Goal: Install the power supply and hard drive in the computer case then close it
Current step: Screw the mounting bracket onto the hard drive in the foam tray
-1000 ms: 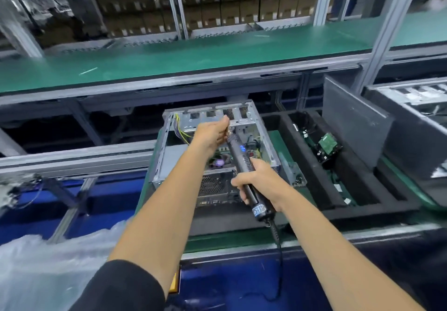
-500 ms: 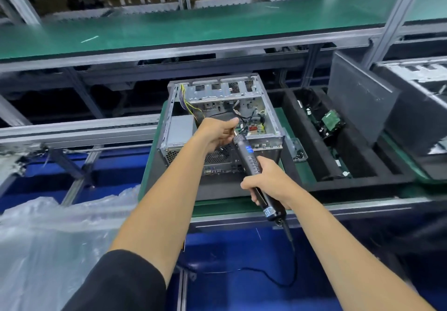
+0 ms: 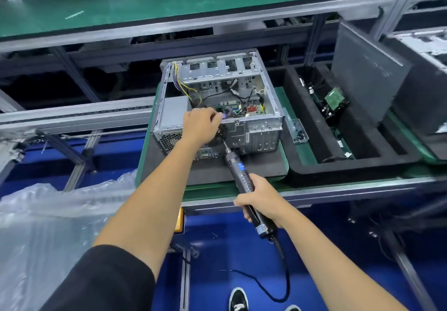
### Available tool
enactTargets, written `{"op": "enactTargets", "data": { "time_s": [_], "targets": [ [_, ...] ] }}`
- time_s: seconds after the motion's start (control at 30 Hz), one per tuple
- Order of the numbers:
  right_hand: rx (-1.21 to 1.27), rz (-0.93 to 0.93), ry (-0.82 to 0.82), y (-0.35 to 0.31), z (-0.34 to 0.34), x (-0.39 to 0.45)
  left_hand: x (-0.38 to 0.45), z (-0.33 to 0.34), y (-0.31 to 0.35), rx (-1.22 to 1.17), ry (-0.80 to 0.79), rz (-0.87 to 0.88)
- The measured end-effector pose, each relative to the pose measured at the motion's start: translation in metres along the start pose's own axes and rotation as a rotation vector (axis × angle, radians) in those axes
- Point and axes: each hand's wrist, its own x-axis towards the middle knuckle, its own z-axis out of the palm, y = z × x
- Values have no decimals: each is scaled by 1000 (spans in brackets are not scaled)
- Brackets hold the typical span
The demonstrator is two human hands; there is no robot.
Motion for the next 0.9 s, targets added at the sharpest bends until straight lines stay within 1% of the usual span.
{"op": "enactTargets", "data": {
  "time_s": [0.07,0.17,0.23,0.43,0.9],
  "targets": [
    [2,29,-7,5,3,6,0,5,-2,100,-76,7],
    [20,63,5,7,5,16,7,5,-5,78,-193,-41],
    [38,79,23,7,4,21,10,4,-6,72,-221,-35],
    [47,93,20,9,2,29,12,9,-7,119,-180,-40],
    [58,104,30,13,3,30,15,8,-8,121,-188,-64]
  ]
}}
